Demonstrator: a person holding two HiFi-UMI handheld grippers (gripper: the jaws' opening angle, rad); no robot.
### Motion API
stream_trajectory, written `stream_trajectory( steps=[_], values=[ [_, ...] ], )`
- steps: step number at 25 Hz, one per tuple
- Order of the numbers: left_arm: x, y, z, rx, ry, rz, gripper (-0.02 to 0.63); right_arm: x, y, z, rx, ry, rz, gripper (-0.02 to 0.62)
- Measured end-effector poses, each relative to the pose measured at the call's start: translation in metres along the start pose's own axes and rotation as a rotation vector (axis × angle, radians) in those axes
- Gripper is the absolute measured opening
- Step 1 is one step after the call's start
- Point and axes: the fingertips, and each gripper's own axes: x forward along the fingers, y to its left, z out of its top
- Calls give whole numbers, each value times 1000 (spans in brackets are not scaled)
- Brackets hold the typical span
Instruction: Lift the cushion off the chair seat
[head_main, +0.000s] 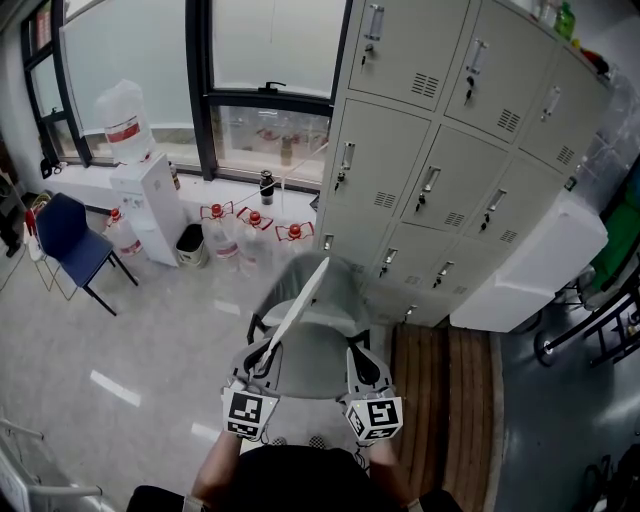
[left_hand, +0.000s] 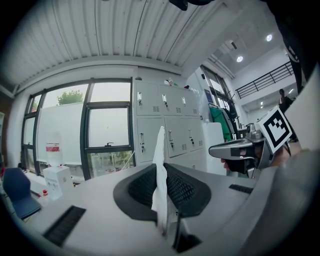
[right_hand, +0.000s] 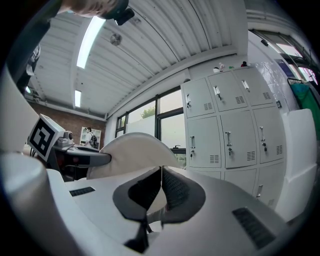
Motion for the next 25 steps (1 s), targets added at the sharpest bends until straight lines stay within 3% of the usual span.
stream_trajectory(
  steps=[25],
  values=[
    [6,3,-6,-12,18,-16,44,6,0,-10,21,23,7,28]
  ],
)
